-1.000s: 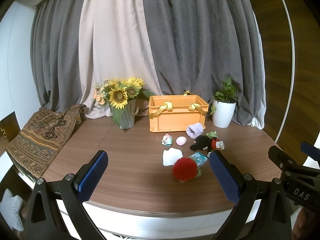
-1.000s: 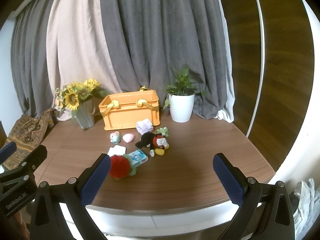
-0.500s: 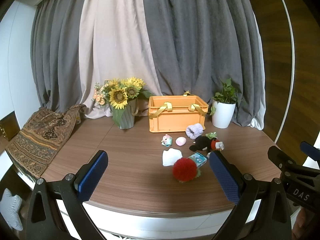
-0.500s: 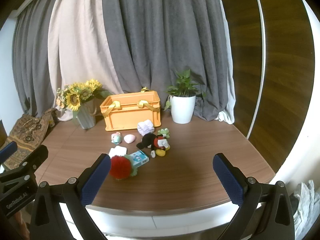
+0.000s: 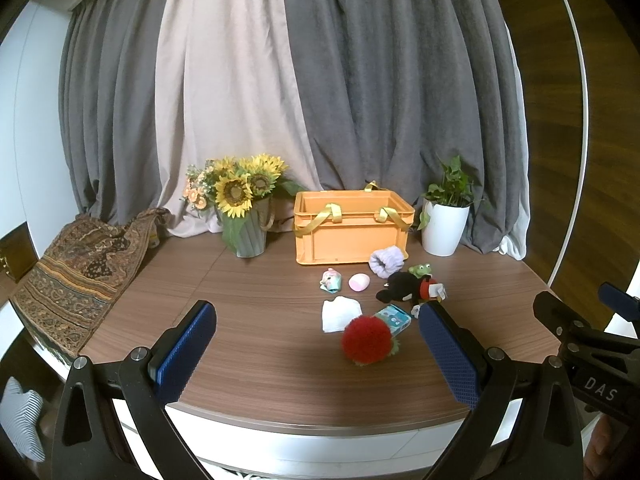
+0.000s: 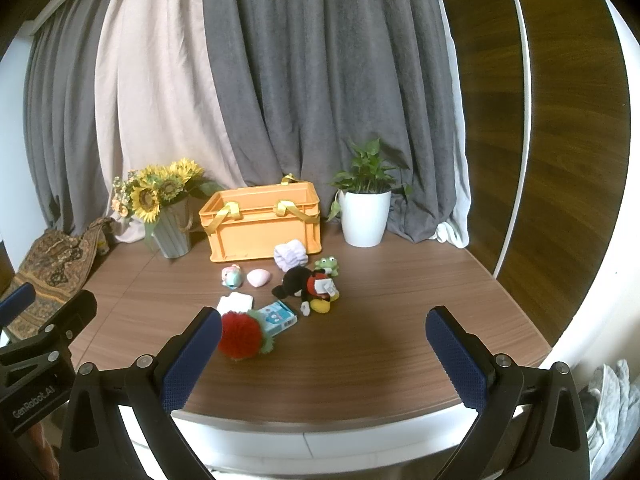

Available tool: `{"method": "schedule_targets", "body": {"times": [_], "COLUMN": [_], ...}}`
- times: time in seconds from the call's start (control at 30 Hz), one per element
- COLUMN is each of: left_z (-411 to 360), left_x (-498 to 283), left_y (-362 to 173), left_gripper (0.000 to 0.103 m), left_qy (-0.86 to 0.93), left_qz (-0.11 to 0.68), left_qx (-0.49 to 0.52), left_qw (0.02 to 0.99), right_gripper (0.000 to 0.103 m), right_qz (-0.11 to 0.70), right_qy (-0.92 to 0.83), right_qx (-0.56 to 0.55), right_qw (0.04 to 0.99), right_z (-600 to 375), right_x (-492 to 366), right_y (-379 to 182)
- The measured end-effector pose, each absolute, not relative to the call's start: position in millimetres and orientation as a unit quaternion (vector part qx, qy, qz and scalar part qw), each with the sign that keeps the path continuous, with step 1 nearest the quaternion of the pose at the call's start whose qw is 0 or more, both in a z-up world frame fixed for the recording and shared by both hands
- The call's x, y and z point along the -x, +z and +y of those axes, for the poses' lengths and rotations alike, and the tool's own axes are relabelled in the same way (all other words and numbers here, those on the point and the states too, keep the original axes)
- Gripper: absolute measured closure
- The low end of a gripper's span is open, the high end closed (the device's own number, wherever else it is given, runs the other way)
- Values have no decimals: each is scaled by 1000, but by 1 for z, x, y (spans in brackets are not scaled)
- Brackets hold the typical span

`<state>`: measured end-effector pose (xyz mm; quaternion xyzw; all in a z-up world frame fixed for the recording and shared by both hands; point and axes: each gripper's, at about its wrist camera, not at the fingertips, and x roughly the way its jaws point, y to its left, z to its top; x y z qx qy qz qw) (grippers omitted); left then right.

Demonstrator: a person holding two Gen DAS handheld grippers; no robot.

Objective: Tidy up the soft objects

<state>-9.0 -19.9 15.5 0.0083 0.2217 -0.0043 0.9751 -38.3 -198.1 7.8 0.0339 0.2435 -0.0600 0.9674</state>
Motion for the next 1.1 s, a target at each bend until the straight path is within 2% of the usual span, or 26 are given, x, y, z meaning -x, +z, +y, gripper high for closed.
{"method": "schedule_targets", "body": {"times": [0.47,1.1], "left_z": [-28,-41], "left_x": [-8,-87], "left_y": [2,-70], "left_gripper": [0,3], "left_qy": [-14,-91], "left_qz": [240,306], "left_qx": [-12,-28], "left_qw": [971,947], "right_gripper": [0,0], "right_qz": [255,298], "right_qy": [-58,-17], "right_qx": [-36,-63], "right_qw": [965,952], "right_z": [-203,-212], "right_x": [25,-55], "right_y": [-3,-60]}}
